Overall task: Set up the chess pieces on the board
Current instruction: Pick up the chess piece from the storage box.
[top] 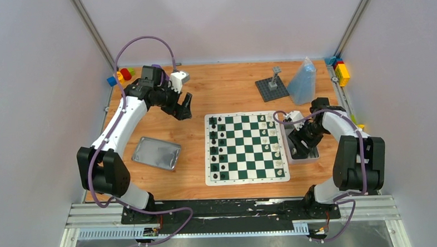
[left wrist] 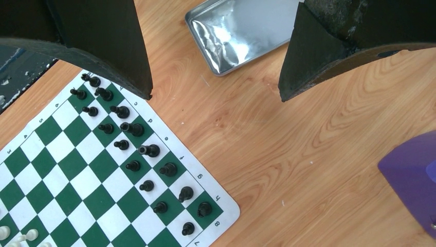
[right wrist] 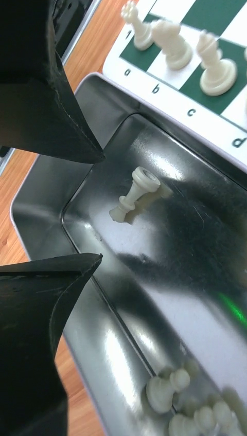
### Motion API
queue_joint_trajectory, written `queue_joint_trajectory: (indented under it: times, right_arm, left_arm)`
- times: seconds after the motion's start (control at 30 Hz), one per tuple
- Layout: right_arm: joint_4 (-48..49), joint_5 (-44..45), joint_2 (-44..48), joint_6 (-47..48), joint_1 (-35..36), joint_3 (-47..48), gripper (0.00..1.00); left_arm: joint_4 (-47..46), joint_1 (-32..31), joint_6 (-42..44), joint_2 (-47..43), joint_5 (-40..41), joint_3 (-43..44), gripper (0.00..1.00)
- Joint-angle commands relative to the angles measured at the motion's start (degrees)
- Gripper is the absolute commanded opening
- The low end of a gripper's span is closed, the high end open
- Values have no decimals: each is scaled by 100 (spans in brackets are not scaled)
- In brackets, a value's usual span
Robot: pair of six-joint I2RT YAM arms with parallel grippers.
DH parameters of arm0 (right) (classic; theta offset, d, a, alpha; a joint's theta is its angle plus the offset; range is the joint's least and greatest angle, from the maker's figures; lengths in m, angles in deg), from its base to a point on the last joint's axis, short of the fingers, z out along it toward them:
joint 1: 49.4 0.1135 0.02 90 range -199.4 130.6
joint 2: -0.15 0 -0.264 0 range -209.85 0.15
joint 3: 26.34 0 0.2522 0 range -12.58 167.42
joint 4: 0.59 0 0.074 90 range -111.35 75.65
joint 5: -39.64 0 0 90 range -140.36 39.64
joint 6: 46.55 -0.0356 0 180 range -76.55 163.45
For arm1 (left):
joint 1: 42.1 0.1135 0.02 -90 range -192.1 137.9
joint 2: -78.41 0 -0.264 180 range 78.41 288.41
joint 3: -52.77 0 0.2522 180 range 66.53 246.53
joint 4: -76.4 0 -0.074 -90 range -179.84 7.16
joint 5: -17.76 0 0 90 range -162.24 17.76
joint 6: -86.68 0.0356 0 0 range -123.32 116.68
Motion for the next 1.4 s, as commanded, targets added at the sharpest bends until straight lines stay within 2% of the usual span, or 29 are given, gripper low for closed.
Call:
queue_joint_trajectory:
  times: [0.0, 0.17, 0.47, 0.77, 1.0, 1.17, 1.3, 1.37]
  right_arm:
    - [22, 199, -50, 773, 41, -88, 66]
    - [158, 100, -225, 844, 133, -232, 66]
    - [563, -271, -460, 699, 134, -232, 60]
    - [562, -512, -573, 614, 134, -163, 42]
    - [460, -496, -465, 464, 125, 21, 19]
    - [-12, -498, -203, 449, 146, 418, 6]
    - [-498, -256, 55, 430, 396, 809, 1]
    - [-733, 24, 201, 388, 787, 998, 0]
  left_arm:
    - [-177, 34, 30, -26, -116, 13, 100]
    - [-187, 34, 28, 39, -84, 28, 100]
    - [-187, 34, 64, 94, -11, 33, 100]
    - [-212, 34, 79, 83, 4, -21, 100]
    - [-197, 31, 110, 85, -7, 6, 100]
    - [-241, 33, 127, 49, -48, -31, 100]
    - [-278, 34, 130, 24, -53, -27, 100]
    - [-320, 31, 78, 11, -28, -27, 100]
